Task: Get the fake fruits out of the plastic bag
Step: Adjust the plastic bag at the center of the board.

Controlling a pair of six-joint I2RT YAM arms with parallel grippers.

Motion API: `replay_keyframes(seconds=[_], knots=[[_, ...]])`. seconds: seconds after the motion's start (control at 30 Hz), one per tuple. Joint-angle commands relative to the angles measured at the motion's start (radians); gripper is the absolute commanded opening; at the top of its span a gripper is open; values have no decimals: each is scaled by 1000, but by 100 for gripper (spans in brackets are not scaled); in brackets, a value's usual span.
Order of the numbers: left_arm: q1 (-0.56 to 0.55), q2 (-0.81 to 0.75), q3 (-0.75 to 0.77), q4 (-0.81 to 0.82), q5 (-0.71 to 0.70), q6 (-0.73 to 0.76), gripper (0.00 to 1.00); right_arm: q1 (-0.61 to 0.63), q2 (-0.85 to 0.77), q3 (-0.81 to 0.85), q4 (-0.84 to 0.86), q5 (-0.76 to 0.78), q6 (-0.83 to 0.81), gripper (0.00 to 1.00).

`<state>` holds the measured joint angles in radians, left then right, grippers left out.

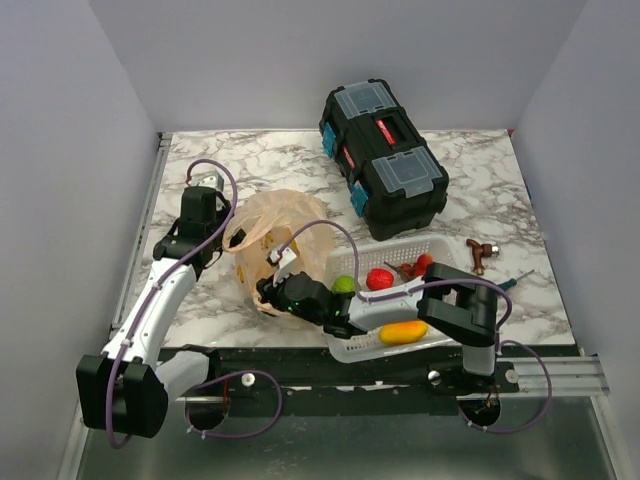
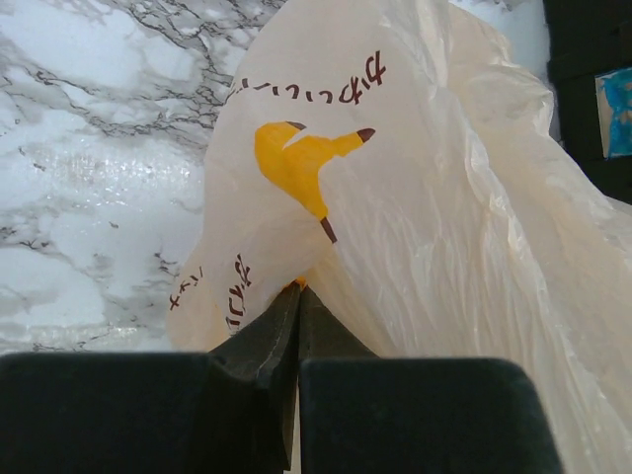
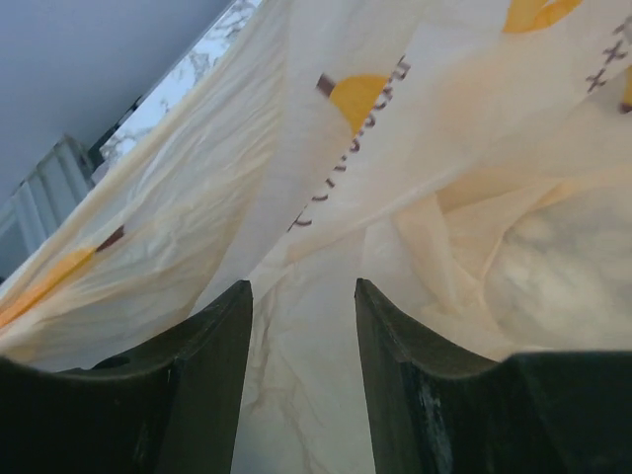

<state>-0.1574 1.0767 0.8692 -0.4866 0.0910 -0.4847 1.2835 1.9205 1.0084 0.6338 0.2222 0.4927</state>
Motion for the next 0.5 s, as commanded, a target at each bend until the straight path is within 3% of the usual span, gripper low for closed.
replay_keyframes(seconds=[0.0, 0.13, 0.2, 0.47], knots=[[10, -26, -46, 55, 19, 34, 0, -7, -18, 29, -4, 132, -52, 53], [9, -57, -91, 70, 76, 27, 0, -23, -35, 135, -176, 248, -93, 64], [9, -84, -116, 75, 90, 22, 0, -44, -40, 190, -263, 271, -85, 65], [9, -177, -185, 95, 90, 21, 0, -58, -74, 233, -322, 364, -115, 68]])
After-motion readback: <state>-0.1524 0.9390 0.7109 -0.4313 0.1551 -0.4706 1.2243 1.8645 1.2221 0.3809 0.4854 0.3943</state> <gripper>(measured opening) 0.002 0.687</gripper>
